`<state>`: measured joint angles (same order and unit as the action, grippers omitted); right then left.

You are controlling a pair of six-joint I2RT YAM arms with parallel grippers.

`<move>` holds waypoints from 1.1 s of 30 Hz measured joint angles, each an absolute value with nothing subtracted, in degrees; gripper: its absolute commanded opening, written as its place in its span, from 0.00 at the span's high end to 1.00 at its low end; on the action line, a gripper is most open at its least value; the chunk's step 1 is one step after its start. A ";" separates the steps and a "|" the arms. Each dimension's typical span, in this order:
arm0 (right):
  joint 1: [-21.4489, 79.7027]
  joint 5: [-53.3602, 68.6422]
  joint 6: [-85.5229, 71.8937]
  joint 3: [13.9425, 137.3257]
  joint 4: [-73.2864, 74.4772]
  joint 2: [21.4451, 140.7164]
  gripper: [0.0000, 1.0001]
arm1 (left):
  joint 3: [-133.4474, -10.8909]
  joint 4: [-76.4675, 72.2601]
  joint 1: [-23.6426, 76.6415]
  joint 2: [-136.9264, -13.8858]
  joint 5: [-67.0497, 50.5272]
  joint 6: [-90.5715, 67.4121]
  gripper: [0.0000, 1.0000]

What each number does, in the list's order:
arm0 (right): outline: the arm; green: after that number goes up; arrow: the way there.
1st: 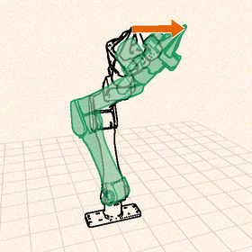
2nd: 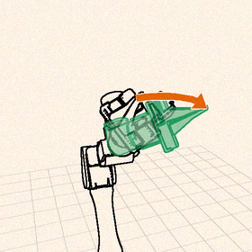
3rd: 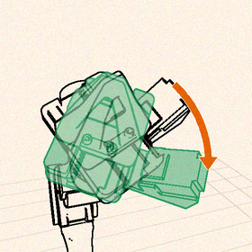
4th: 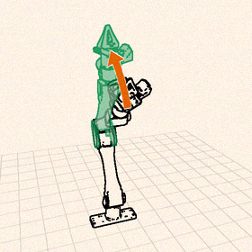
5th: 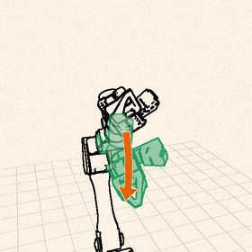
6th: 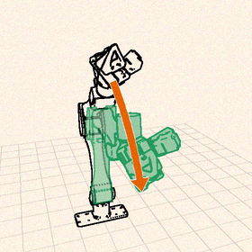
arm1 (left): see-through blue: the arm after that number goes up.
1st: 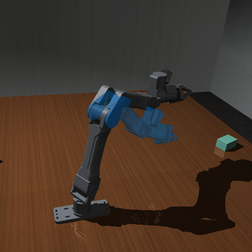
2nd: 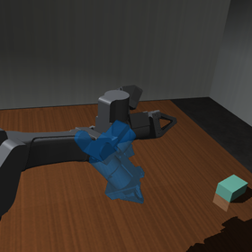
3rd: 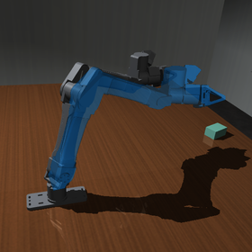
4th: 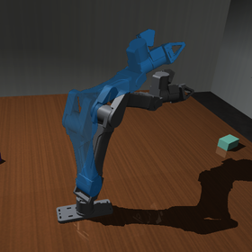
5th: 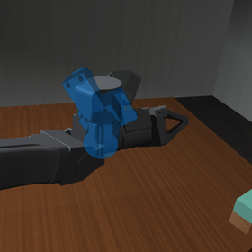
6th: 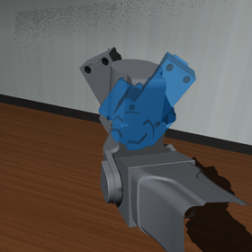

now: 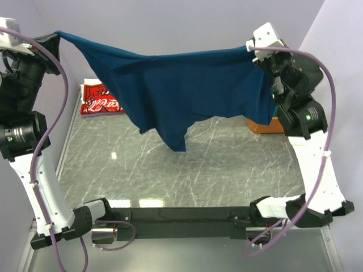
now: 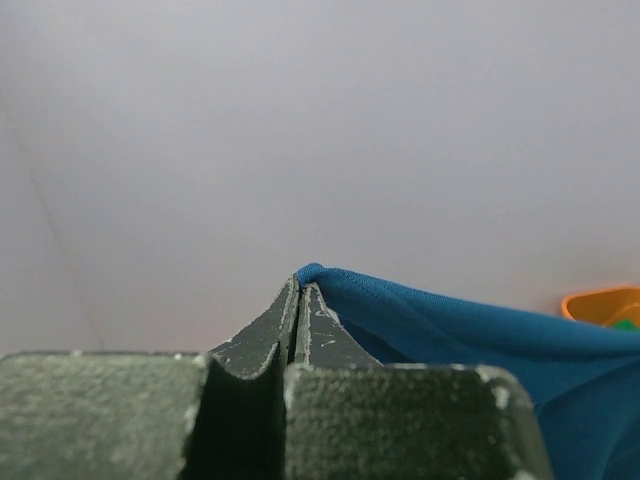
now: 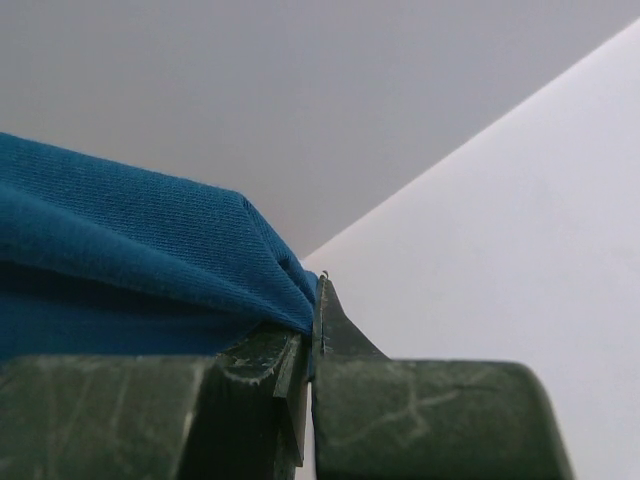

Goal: Fold and stack the t-shirts
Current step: Flatten the tshirt out

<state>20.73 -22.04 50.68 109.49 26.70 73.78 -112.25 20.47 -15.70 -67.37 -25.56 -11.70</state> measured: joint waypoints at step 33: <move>28.95 -9.13 42.83 76.93 34.15 66.11 1.00 | -87.42 20.69 -14.92 -62.57 -22.02 -4.21 0.99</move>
